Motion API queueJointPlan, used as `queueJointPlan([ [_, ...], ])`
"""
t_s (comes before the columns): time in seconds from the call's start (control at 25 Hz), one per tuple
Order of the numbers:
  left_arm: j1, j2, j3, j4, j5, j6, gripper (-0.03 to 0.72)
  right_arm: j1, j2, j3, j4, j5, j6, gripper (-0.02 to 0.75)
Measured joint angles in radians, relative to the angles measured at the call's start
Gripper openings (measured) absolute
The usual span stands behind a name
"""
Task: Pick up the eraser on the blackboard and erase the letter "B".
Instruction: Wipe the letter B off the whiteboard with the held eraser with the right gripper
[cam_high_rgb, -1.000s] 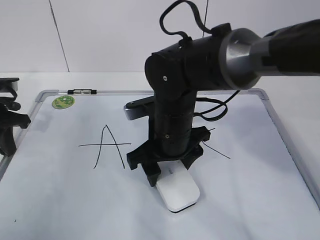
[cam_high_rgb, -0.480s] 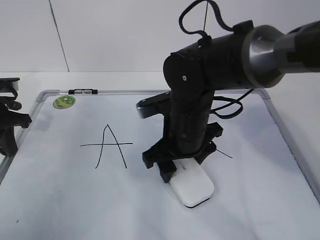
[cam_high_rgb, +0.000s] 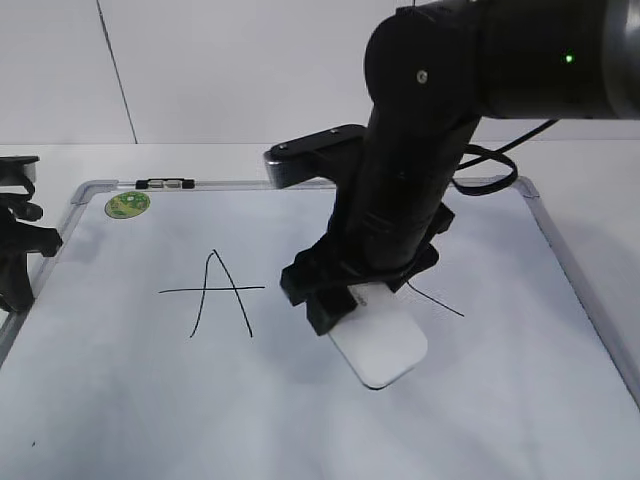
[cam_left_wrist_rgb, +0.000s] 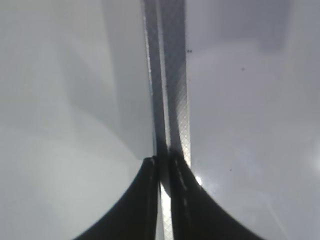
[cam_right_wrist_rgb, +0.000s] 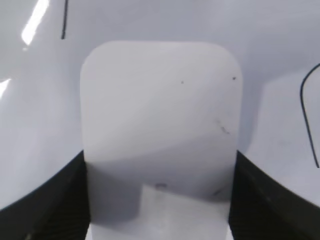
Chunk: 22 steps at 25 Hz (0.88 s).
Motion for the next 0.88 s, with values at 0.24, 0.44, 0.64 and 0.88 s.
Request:
queueJointPlan([
  [0.24, 0.0, 0.0, 0.0, 0.0, 0.0, 0.0, 0.018, 0.153, -0.025, 0.083, 0.015, -0.092, -0.01, 0.552],
  [0.44, 0.0, 0.0, 0.0, -0.002, 0.004, 0.0, 0.018, 0.206, -0.02, 0.146, 0.019, -0.18, -0.018, 0.552],
  [0.64, 0.0, 0.0, 0.0, -0.002, 0.007, 0.0, 0.018, 0.21, 0.035, 0.174, -0.016, -0.208, -0.054, 0.552],
  [0.88, 0.0, 0.0, 0.0, -0.002, 0.008, 0.0, 0.017, 0.214, 0.063, 0.184, -0.013, -0.236, -0.094, 0.552],
])
